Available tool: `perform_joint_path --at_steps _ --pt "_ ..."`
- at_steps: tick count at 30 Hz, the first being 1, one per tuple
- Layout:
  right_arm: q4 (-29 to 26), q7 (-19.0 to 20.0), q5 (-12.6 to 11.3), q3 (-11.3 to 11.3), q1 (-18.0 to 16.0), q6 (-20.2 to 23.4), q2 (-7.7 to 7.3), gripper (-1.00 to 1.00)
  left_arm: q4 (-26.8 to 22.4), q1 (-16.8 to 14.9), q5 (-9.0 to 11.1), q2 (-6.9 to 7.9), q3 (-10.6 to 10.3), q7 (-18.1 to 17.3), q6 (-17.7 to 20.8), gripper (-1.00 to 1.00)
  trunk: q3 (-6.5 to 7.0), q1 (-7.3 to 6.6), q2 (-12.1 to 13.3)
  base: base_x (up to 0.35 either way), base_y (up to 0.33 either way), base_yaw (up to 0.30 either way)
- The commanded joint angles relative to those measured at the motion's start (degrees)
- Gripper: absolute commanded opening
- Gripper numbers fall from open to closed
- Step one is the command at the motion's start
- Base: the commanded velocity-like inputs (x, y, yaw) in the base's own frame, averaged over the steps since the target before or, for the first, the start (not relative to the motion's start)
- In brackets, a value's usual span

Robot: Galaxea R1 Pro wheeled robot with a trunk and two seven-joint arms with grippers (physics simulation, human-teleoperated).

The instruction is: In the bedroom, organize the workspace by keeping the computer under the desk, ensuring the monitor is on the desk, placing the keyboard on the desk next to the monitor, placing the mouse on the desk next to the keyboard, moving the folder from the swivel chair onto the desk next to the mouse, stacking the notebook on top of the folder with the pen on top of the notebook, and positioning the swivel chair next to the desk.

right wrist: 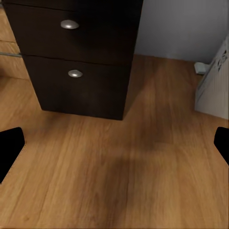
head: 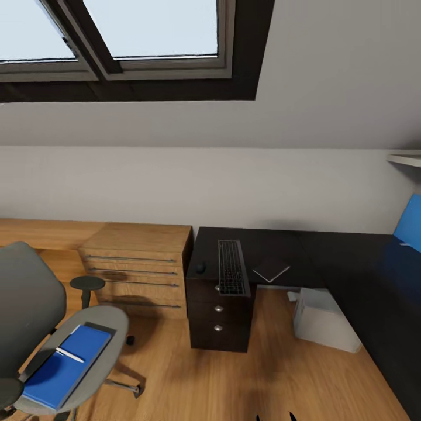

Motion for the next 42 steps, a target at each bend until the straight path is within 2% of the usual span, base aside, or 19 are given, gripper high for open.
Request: perform_joint_path --at_steps 1,12,20,22,24,26,27,28,30,31,32,33,34,37,38,39,40,41,42 --pt "0.12 -0.54 0.15 0.49 -0.05 -0.05 0.04 1.0 -0.08 0.04 0.47 0.02 -0.13 0.12 -0.13 1.0 -0.11 0.01 -0.06 0.0 0.0 0.227" --pt "0.12 -0.54 0.1 0.44 -0.05 0.07 0.03 1.0 -0.08 0.03 0.38 -0.21 -0.16 0.26 -2.88 1.0 -0.23 0.01 -0.06 0.0 0.0 0.057" --pt "-0.06 -0.3 0.19 0.35 -0.05 0.25 0.23 1.0 -1.51 0.02 0.47 -2.86 -0.58 1.7 -5.78 1.0 -0.41 0.23 -0.46 0.0 0.0 0.001" --pt "-0.76 -0.37 0.25 0.35 -0.08 0.26 0.35 1.0 -5.02 0.03 0.45 -3.55 -0.69 1.93 -5.01 1.0 -0.77 0.67 -1.26 0.0 0.0 0.0" --pt "-3.41 -0.53 0.11 0.25 -0.28 0.43 0.24 1.0 -11.4 0.03 0.45 -4.01 -0.75 3.06 -0.56 1.0 -1.13 1.11 -2.06 0.0 0.0 0.0" --pt "-6.0 -0.7 -0.44 0.03 -1.06 1.42 -0.05 1.0 -17.48 0.01 0.5 -4.18 -0.96 4.54 7.15 1.0 -1.49 1.55 -2.86 0.0 0.0 0.0" --pt "-8.48 -0.78 -1.96 -0.48 -3.13 4.12 -0.68 1.0 -24.42 -0.01 0.55 -4.28 -1.63 5.65 17.18 1.0 -1.67 1.77 -3.26 0.0 0.0 0.0" --pt "-9.59 -0.7 -3.03 -0.86 -4.31 5.94 -1.01 1.0 -27.22 -0.01 0.57 -4.3 -2.09 5.95 21.27 1.0 -1.85 1.99 -3.67 0.0 0.0 0.0" --pt "-14.32 -0.23 -7.54 -2.54 -8.34 13.26 -2.19 1.0 -36.47 -0.2 0.7 -4.34 -3.39 6.7 33.68 1.0 -2.21 2.43 -4.47 0.0 0.0 0.0" --pt "-17.15 0.04 -9.97 -3.59 -10.02 17.01 -2.96 1.0 -40.53 -0.75 0.78 -4.42 -3.73 6.91 37.62 1.0 -2.38 2.65 -4.87 0.0 0.0 0.0" --pt "-21.46 0.29 -13.77 -5.98 -12.25 22.37 -4.51 1.0 -45.2 -2.69 0.94 -4.72 -4.0 7.16 41.22 1.0 -2.56 2.87 -5.27 0.0 0.0 0.0" --pt "-24.22 0.42 -16.44 -8.26 -13.57 25.99 -5.57 1.0 -46.93 -4.67 1.08 -4.98 -4.1 7.47 42.76 1.0 -2.74 3.09 -5.67 0.0 0.0 0.0" --pt "-25.57 0.49 -17.78 -9.62 -14.16 27.83 -6.01 1.0 -47.37 -5.84 1.15 -5.1 -4.14 7.72 43.46 1.0 -2.92 3.31 -6.07 0.0 0.0 0.0" --pt "-32.86 0.66 -24.87 -19.61 -16.12 38.66 -7.4 1.0 -45.36 -13.66 2.24 -5.56 -4.19 9.78 48.63 1.0 -3.46 3.97 -7.28 0.0 0.0 0.0" --pt "-34.97 0.65 -27.85 -26.49 -16.53 44.13 -7.72 1.0 -43.42 -17.04 4.84 -5.68 -4.21 10.3 51.69 1.0 -3.64 4.19 -7.68 0.0 0.0 0.0" --pt "-35.46 0.66 -28.7 -28.95 -16.61 46.06 -7.79 1.0 -42.98 -17.88 6.11 -5.72 -4.25 10.41 52.71 1.0 -3.82 4.41 -8.08 0.0 0.0 0.0" --pt "-36.19 0.72 -29.97 -33.35 -16.76 49.83 -7.87 1.0 -42.34 -19.07 8.68 -5.77 -4.33 10.57 54.62 1.0 -4.0 4.62 -8.48 0.0 0.0 0.0" --pt "-36.5 0.8 -30.41 -35.21 -16.81 51.6 -7.89 1.0 -42.12 -19.5 9.85 -5.79 -4.41 10.62 55.51 1.0 -4.18 4.84 -8.88 0.0 0.0 0.0" --pt "-38.41 1.78 -31.3 -39.95 -16.9 56.77 -7.86 1.0 -41.62 -20.51 12.68 -5.86 -5.07 10.86 58.12 1.0 -4.36 5.06 -9.28 0.0 0.0 0.0"
